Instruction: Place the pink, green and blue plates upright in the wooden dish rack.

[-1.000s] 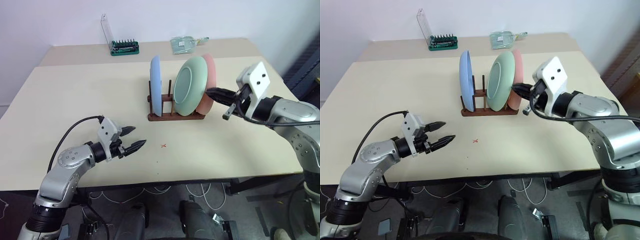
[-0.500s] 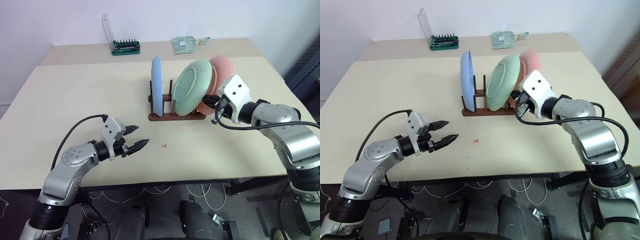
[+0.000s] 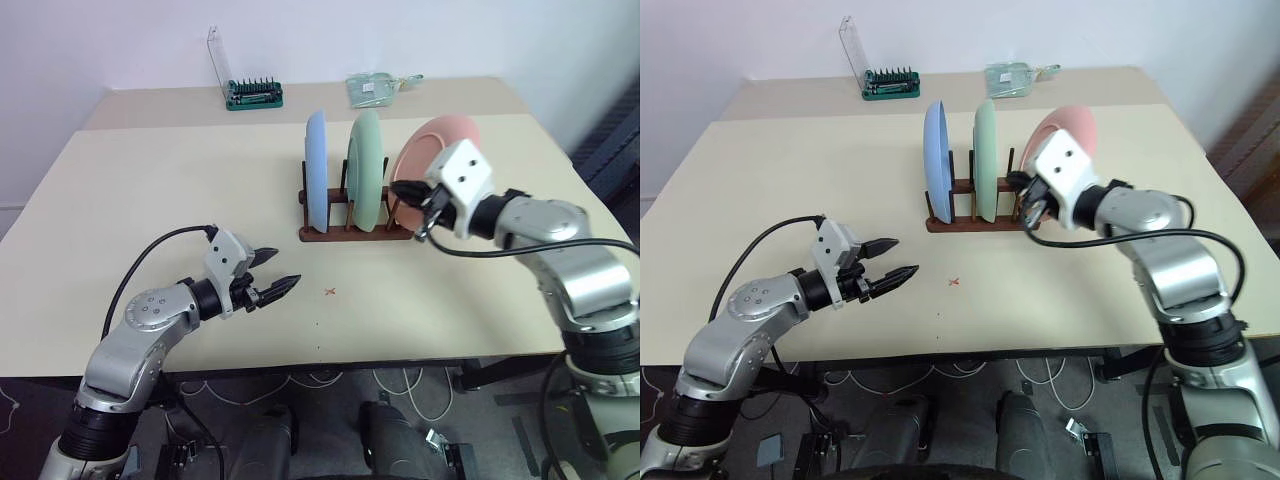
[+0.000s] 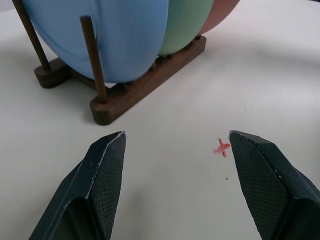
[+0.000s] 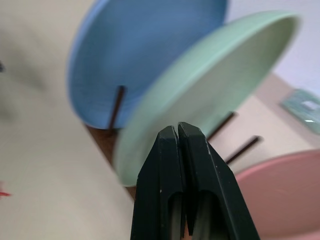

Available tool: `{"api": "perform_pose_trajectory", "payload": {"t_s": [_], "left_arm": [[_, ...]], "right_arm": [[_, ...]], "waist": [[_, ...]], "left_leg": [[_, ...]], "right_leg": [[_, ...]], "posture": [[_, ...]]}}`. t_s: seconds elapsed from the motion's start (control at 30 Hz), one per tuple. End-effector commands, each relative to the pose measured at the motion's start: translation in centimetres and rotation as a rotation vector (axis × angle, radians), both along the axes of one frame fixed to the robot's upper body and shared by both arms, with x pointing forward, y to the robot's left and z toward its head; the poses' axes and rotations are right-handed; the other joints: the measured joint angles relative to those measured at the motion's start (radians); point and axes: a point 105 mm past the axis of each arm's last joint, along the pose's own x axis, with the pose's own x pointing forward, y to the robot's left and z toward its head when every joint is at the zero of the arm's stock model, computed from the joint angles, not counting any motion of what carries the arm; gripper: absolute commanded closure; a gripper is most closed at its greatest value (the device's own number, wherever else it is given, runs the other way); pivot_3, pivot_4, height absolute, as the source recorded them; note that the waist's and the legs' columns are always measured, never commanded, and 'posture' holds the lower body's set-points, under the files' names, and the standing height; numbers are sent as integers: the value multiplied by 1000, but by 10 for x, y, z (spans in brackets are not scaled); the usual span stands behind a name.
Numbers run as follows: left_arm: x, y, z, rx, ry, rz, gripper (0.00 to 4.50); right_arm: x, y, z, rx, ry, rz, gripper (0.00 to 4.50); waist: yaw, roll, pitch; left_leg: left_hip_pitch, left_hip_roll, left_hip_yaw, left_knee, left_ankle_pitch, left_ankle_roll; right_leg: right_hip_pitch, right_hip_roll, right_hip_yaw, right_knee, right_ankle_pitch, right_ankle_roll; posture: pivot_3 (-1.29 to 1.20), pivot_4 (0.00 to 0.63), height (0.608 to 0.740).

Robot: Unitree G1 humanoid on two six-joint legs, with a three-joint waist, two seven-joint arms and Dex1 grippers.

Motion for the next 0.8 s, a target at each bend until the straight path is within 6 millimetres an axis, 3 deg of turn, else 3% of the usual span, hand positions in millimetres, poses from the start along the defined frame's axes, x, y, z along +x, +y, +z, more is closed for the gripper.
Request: {"api": "perform_pose_trajectory", "payload": {"t_s": [0.03,0.13,0.2,0.27,0.4,0.57,0.8], "left_arm": [[-2,-3,10,-13,-35,-33,1099],[0,-5,9,-12,-33,-44,1099],[2,-7,9,-15,-33,-54,1099],[3,-9,10,-16,-34,-61,1099],[3,-9,12,-17,-35,-66,1099],[0,-6,12,-15,-33,-53,1099],[-4,-4,7,-15,-27,-36,1099]], "right_arm": [[-3,-46,46,5,-154,-157,4456],[0,-74,57,-20,-190,-265,4456],[3,-94,51,-65,-173,-354,4456],[5,-101,37,-102,-135,-386,4456],[10,-83,14,-105,-87,-324,4456],[11,-51,16,-63,-98,-216,4456],[10,-34,20,-57,-106,-154,4456]], "waist": [[0,0,0],[-2,0,0],[-6,0,0],[-5,0,0],[-8,0,0],[-5,0,0],[-3,0,0]], "left_leg": [[0,0,0,0,0,0],[0,0,0,0,0,0],[1,0,1,0,0,0],[1,1,1,0,0,0],[1,1,1,0,0,0],[1,0,1,0,0,0],[0,0,1,0,0,0]], "right_leg": [[0,0,0,0,0,0],[0,0,0,0,0,0],[0,0,0,0,0,0],[0,0,0,0,0,0],[0,0,0,0,0,0],[0,0,0,1,0,0],[0,0,0,0,0,0]], "posture": [[0,150,740],[0,150,740],[0,150,740],[0,150,740],[0,150,740],[0,150,740],[0,150,740]]}}
